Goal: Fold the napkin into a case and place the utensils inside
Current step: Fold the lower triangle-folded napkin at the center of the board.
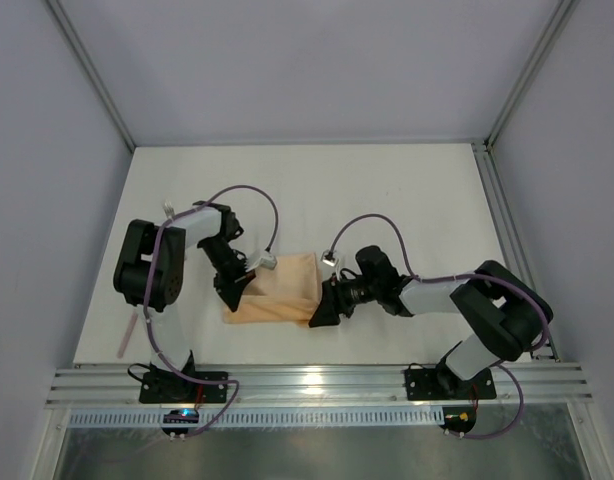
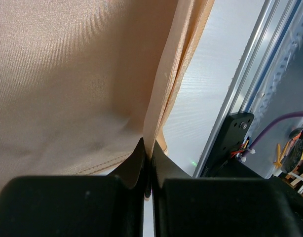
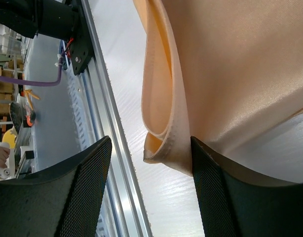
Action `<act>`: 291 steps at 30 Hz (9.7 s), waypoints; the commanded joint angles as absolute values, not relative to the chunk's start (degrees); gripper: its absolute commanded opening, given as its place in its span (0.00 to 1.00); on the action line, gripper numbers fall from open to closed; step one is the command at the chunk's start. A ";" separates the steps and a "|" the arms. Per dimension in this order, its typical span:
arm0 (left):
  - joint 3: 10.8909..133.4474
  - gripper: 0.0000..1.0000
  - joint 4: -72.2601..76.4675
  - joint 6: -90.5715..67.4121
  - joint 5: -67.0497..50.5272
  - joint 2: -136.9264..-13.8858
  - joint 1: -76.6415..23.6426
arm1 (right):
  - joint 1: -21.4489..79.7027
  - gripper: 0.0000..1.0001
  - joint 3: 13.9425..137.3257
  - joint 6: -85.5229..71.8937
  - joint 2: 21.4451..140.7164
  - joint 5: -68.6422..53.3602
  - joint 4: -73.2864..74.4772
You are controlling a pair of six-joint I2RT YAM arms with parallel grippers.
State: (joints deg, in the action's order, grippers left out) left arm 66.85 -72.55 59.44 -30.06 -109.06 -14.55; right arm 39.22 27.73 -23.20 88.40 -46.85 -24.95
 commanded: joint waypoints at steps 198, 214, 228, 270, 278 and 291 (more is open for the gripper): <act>66.60 0.48 -50.88 35.61 -29.14 -89.65 -13.10 | 38.94 0.03 53.62 -31.73 100.46 -34.37 4.57; 66.62 0.52 -36.05 19.34 -34.99 -97.02 -32.33 | 37.27 0.05 50.89 -36.73 101.51 -35.77 -3.34; 64.95 0.39 -28.12 15.12 -29.45 -102.13 -34.01 | 37.26 0.03 48.34 -39.99 101.51 -32.08 -7.73; 67.68 0.00 -34.37 16.08 -27.60 -103.80 -35.95 | 42.45 0.41 38.06 -37.44 88.51 -23.65 -15.64; 68.38 0.00 -34.28 15.82 -27.86 -103.98 -35.86 | 44.65 0.41 35.25 -37.79 88.60 -20.13 -20.47; 68.38 0.00 -34.01 15.38 -28.56 -103.97 -34.89 | 44.82 0.40 29.53 -38.15 83.23 -18.63 -26.10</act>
State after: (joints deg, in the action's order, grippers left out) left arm 66.43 -35.42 15.57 -27.11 -105.62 -35.18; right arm 44.29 29.56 -38.54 85.41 -19.68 -22.31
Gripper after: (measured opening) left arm 0.004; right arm 0.404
